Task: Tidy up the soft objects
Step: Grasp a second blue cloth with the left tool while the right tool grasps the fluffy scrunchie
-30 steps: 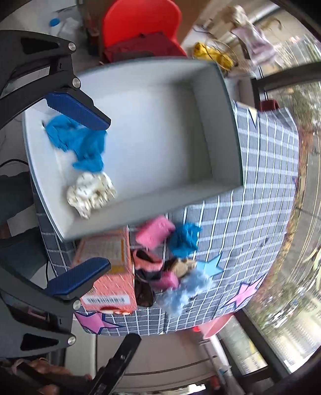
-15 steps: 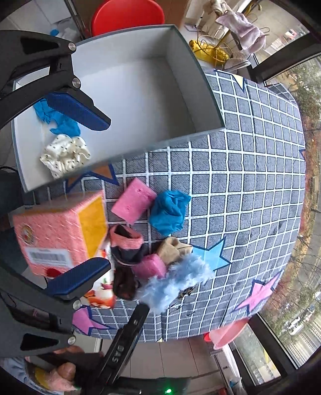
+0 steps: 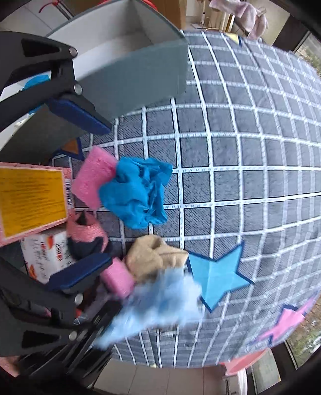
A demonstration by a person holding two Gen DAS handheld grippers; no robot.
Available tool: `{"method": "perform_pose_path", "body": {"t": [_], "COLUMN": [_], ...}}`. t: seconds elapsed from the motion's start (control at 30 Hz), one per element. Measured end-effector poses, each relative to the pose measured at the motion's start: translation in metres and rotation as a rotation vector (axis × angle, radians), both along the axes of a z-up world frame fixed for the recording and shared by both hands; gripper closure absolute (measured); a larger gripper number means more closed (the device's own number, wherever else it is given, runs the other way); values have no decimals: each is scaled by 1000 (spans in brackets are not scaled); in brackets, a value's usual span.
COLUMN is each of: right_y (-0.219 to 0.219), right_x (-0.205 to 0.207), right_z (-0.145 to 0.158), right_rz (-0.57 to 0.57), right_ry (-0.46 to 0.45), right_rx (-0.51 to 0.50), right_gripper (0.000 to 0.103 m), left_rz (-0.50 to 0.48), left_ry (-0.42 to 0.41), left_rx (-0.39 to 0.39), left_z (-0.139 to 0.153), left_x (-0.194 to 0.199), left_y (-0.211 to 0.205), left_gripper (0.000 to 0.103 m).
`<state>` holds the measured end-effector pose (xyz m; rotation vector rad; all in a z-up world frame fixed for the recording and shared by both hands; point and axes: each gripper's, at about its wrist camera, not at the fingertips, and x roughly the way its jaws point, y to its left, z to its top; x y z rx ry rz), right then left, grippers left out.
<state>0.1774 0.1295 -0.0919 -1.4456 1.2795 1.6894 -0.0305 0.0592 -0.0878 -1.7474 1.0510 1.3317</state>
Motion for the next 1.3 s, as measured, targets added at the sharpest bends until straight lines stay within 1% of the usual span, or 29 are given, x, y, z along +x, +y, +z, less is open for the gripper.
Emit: {"method": "perform_pose_path", "body": {"t": [0.13, 0.2, 0.3, 0.37, 0.43, 0.47, 0.5, 0.53, 0.6, 0.7, 0.83, 0.97, 1.07, 1.1, 1.13, 1.17, 1.2, 1.23, 1.27, 1.3], "right_y": [9, 11, 19, 20, 22, 21, 21, 20, 20, 23, 24, 26, 28, 28, 29, 29, 27, 27, 27, 28], "right_x": [37, 60, 104, 136, 160, 172, 181, 187, 196, 198, 192, 180, 179, 179, 175, 173, 173, 170, 166, 156], "right_z": [19, 26, 27, 22, 13, 8, 6, 6, 10, 10, -9, -33, -49, -53, -52, -52, -51, -51, -50, -51], "right_rz": [-75, -123, -220, -276, -313, -337, -343, -345, -334, -300, -235, -154, -147, -147, -147, -135, -124, -116, -108, -103], "right_ry": [92, 107, 76, 19, -9, -15, -26, -39, -52, -78, -126, -226, -256, -270, -269, -268, -273, -269, -269, -271], "right_rx": [-1, 9, 14, 22, 4, -16, -23, -13, 27, 67, 54, 93, 76, 70, 88, 87, 90, 88, 87, 83], "right_gripper": [77, 77, 77, 77, 76, 73, 62, 54, 54, 54, 54, 54, 54, 54, 54, 54, 54, 63, 68, 71], "left_rz": [-33, -41, -45, -49, -56, -61, -67, -73, -81, -86, -103, -117, -115, -115, -115, -115, -115, -116, -118, -117], "left_ry": [3, 7, 10, 7, 5, 7, 9, 8, 5, -3, -5, -6, -6, -6, -3, 2, 7, 11, 11, 12], "left_rx": [-72, -109, -153, -171, -192, -198, -205, -212, -225, -221, -217, -204, -189, -182, -173, -158, -146, -134, -122, -111], "left_z": [-26, -38, -53, -62, -70, -74, -79, -83, -91, -96, -100, -103, -103, -101, -99, -91, -87, -81, -77, -74], "left_x": [1, 1, 0, 0, 1, 3, 5, 6, 8, 14, 24, 34, 37, 36, 36, 33, 33, 34, 36, 36], "left_y": [9, 10, 10, 9, 8, 9, 10, 10, 9, 8, 17, 32, 39, 41, 42, 43, 42, 43, 44, 44], "left_gripper": [10, 10, 10, 10, 10, 10, 10, 10, 11, 12, 12, 12, 13, 16, 18, 28, 42, 49, 53, 59]}}
